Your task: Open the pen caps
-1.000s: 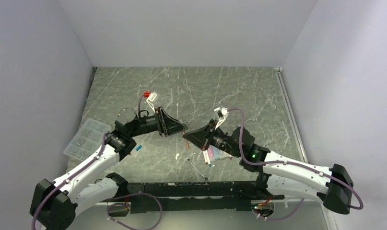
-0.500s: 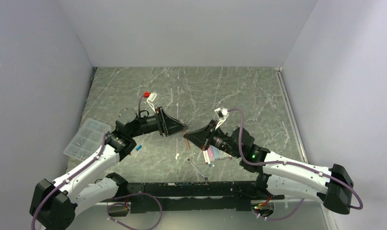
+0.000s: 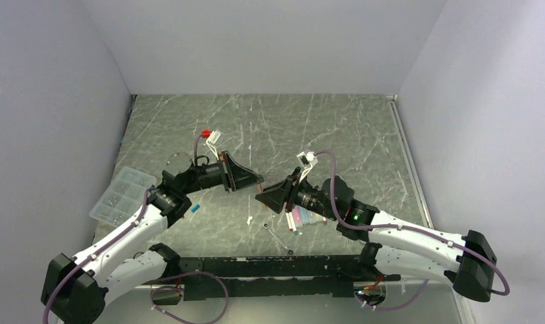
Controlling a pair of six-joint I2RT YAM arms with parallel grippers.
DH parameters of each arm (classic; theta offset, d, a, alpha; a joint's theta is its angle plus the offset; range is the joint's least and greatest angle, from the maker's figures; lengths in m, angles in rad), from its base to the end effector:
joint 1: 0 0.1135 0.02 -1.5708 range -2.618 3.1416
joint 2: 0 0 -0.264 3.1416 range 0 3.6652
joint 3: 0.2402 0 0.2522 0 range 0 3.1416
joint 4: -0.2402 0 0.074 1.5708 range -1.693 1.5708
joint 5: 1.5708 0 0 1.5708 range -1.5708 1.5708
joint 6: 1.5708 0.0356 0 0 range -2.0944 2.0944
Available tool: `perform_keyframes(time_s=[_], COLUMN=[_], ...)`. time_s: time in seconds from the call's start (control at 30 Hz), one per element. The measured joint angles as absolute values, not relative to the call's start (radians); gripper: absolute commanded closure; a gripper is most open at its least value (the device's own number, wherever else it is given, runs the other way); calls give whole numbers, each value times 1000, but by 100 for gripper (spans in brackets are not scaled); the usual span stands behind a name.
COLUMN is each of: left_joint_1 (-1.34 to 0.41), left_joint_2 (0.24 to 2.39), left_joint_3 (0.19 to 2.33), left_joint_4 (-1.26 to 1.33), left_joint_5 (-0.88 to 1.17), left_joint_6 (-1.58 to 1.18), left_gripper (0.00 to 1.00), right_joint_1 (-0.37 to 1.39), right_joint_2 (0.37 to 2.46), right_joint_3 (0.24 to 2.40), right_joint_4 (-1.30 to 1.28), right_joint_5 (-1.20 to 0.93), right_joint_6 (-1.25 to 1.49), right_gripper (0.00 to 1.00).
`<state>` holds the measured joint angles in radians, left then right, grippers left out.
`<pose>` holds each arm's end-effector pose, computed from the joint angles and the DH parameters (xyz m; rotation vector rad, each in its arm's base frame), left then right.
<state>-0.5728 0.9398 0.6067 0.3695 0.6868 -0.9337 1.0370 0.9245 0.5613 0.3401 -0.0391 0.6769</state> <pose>0.1700 -0.1365 0.3070 0.3161 1.7915 -1.6548 0.1112 0.1908 0.2908 -0.3503 1.7359 1.3304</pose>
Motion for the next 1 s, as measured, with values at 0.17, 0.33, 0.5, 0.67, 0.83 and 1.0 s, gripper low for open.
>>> perform_keyframes(time_s=[0.17, 0.33, 0.5, 0.67, 0.83, 1.0], left_joint_1=[-573, -573, -573, -573, -573, -573], left_joint_2=[929, 934, 938, 938, 938, 938], left_joint_3=[607, 607, 607, 607, 607, 606], left_joint_4=[369, 380, 401, 400, 400, 406], left_joint_5=[689, 702, 711, 711, 711, 710], left_joint_6=[-929, -933, -942, -946, -948, -955], left_gripper=[100, 100, 100, 100, 100, 100], right_joint_1=[980, 953, 941, 934, 930, 924], right_joint_2=[921, 921, 933, 972, 998, 1015], right_joint_3=[578, 581, 581, 582, 582, 582], right_joint_4=[282, 278, 298, 345, 387, 429], right_joint_5=[-139, -205, -246, -275, -294, -299], right_joint_6=[674, 693, 726, 761, 795, 826], right_gripper=[55, 62, 64, 68, 69, 86])
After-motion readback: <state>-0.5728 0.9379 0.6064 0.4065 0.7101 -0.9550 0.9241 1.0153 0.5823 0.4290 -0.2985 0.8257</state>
